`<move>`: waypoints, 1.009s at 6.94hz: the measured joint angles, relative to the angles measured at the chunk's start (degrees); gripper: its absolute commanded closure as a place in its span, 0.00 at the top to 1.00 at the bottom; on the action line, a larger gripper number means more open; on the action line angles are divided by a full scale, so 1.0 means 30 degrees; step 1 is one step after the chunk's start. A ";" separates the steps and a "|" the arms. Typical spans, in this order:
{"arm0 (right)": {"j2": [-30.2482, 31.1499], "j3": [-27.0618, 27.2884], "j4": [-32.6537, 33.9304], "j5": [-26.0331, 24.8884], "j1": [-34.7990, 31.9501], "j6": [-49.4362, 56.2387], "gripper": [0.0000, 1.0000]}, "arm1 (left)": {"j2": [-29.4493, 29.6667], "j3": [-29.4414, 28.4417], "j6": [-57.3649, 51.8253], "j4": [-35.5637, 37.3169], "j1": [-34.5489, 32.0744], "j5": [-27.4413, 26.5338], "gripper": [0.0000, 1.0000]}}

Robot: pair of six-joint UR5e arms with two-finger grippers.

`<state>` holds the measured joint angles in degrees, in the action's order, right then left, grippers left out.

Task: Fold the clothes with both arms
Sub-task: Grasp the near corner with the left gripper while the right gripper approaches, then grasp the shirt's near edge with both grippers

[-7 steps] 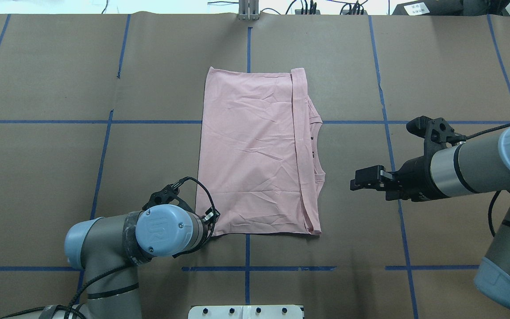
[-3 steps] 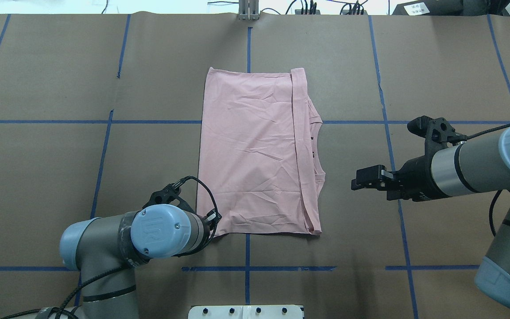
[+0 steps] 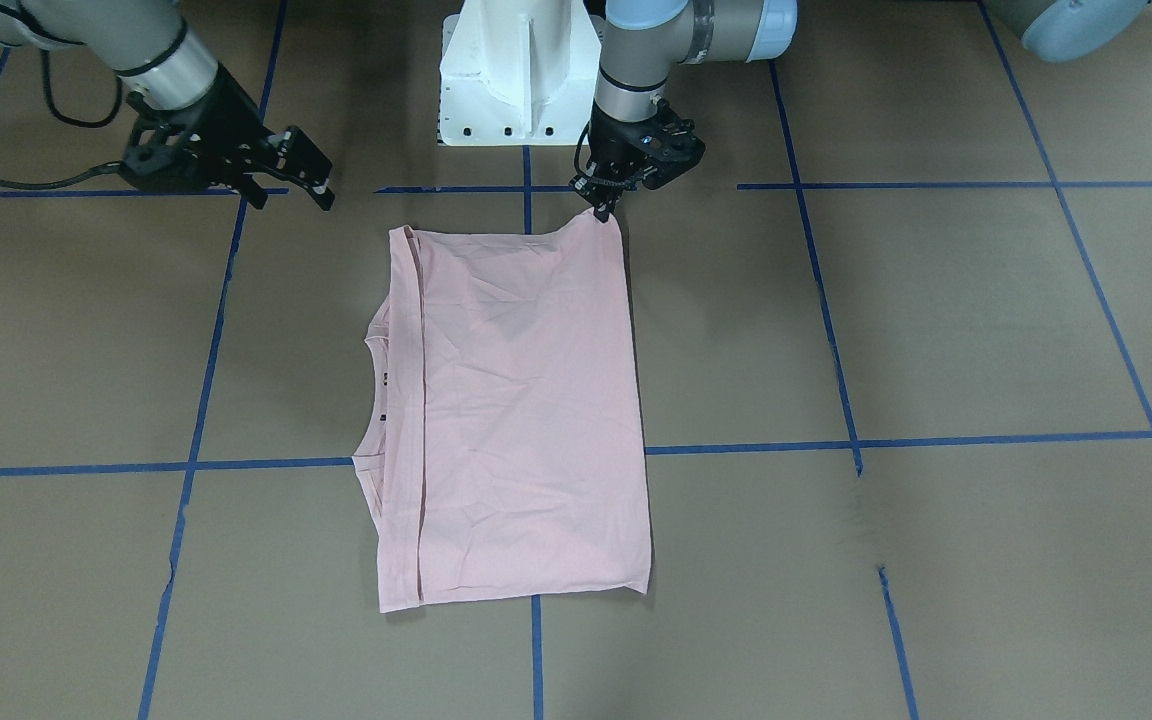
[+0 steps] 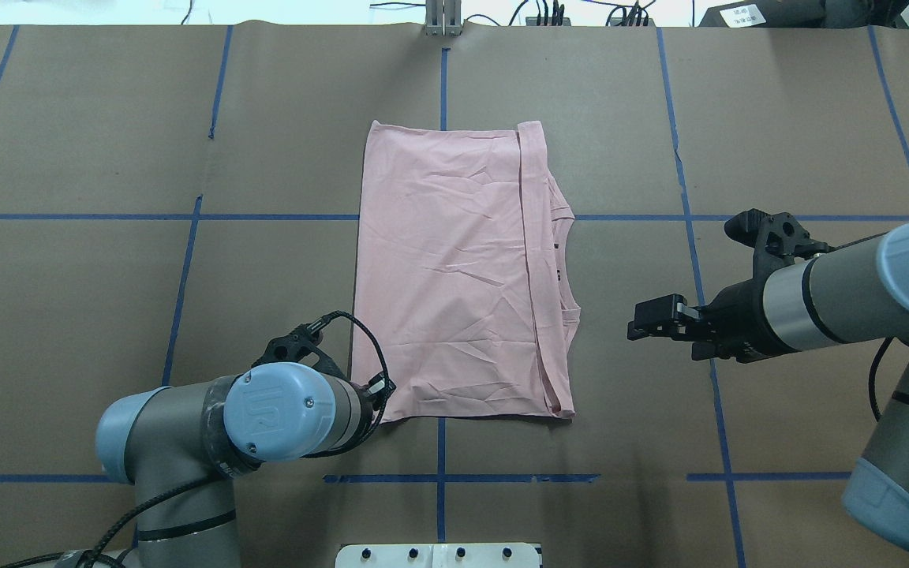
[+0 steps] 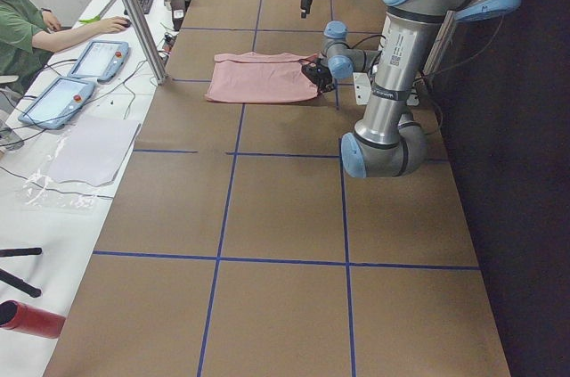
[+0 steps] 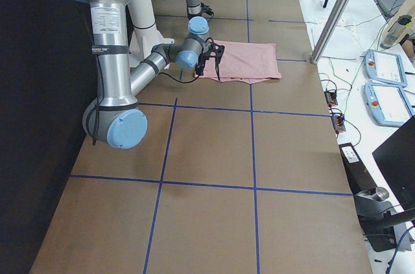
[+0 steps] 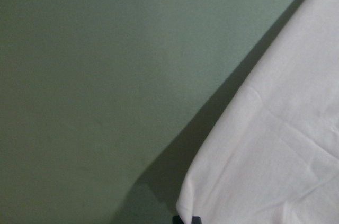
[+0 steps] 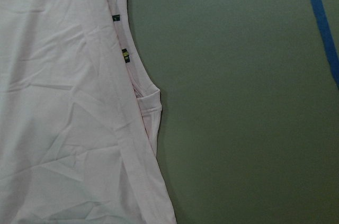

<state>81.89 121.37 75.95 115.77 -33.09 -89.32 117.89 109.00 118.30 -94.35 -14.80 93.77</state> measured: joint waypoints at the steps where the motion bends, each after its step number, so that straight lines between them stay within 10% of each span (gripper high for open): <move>1: -0.2215 -0.0866 0.2410 -0.0240 0.0636 -0.1170 1.00 | -0.0006 0.0075 -0.0175 0.0029 -0.0037 0.0009 0.00; 7: -0.5547 -0.4855 0.4555 -0.3043 0.3727 -0.2435 1.00 | -0.0011 0.0158 -0.0292 0.0014 -0.0078 0.0056 0.00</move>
<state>65.25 106.80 89.62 106.64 -21.90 -96.63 117.85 109.48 117.42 -94.30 -15.04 93.94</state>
